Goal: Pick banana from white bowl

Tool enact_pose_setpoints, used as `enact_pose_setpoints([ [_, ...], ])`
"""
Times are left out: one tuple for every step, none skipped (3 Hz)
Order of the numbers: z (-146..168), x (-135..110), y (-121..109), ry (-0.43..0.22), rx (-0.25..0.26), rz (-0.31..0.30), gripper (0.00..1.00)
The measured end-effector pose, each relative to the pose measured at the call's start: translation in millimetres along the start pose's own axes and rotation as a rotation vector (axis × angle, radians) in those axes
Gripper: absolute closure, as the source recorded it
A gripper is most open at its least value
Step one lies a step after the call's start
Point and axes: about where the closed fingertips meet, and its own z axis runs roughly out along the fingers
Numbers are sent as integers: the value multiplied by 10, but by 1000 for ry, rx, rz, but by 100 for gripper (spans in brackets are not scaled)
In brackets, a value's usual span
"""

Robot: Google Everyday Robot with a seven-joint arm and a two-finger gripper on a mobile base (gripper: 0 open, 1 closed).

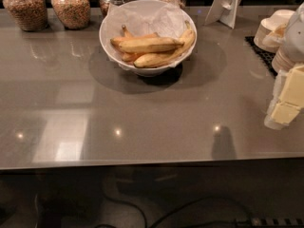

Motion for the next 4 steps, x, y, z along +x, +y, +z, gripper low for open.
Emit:
enact_pose_setpoints([
  [0,0,0,0,0,0,0],
  [-2,-77,-54,-35,26,-6,0],
  [63,-368,-237,-137,60,-26,0],
  [158,-770,-473,-234,80,-59,0],
])
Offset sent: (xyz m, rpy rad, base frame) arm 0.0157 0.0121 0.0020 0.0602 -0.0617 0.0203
